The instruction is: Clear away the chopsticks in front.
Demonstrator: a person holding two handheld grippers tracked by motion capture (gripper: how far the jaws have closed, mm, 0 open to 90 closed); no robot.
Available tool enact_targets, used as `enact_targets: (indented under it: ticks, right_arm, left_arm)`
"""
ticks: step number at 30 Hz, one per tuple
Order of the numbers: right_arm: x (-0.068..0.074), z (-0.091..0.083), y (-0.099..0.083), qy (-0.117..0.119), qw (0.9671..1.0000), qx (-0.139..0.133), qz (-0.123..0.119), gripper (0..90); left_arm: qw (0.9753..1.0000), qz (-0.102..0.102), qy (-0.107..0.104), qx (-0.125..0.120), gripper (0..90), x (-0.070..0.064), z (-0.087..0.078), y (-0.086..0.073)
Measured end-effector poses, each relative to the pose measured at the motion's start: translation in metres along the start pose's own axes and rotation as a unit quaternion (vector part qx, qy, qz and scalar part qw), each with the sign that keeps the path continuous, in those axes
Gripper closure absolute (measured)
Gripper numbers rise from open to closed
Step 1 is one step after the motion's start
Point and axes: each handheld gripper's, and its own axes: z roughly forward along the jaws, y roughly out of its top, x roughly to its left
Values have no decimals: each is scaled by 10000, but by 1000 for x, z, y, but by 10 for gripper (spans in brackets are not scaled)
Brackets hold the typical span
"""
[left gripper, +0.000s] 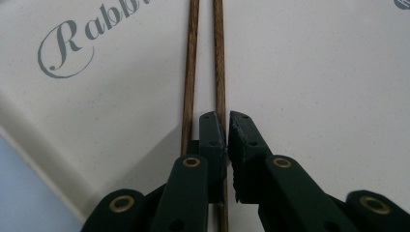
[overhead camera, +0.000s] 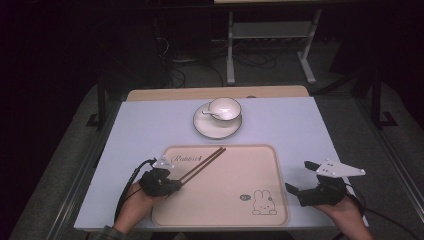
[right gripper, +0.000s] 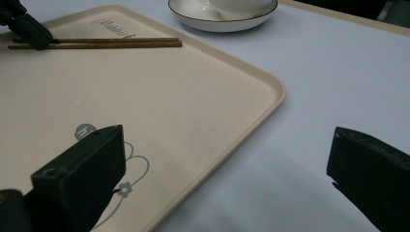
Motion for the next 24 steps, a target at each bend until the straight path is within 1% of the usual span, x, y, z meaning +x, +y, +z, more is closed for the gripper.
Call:
enact_targets:
  ticks: [2,4,6,7,10,12,13,14,15,18,19,21,23,24]
  right_arm:
    - [0,0,0,3,10000,1,-8,0]
    - [0,0,0,5,10000,-1,-11,0]
    - [0,0,0,2,10000,0,-5,0]
    - [0,1,0,2,10000,6,-1,0]
    - [0,2,0,7,10000,16,-9,0]
    - [0,2,1,7,10000,27,-22,0]
    - [0,2,1,5,10000,31,-20,0]
    - [1,2,1,2,10000,29,-19,0]
    - [1,2,1,1,10000,31,-20,0]
    - [1,2,1,3,10000,35,-12,0]
    - [0,2,1,6,10000,34,-12,0]
    - [0,2,1,14,10000,21,-17,0]
    - [0,2,0,22,10000,23,5,0]
    - [-1,2,0,22,10000,20,7,0]
  left_arm:
    - [10000,30,32,-11,822,0,-2,1]
    - [9999,45,48,-98,816,1,-6,3]
    - [9996,-8,-31,-278,816,1,-9,8]
    - [9994,19,-76,-338,817,2,-10,13]
    - [9988,157,-173,-439,851,1,-8,29]
    - [9982,337,-200,-448,880,0,-4,43]
    - [9979,399,-231,-453,891,0,0,50]
    - [9977,414,-271,-458,893,0,3,57]
    - [9973,492,-299,-453,893,0,9,66]
    - [9963,580,-422,-465,893,0,23,85]
    - [9960,640,-456,-433,893,0,28,91]
    - [9955,701,-478,-411,893,0,40,103]
    - [9951,716,-532,-415,892,0,52,113]
    - [9950,761,-520,-395,891,-1,58,118]
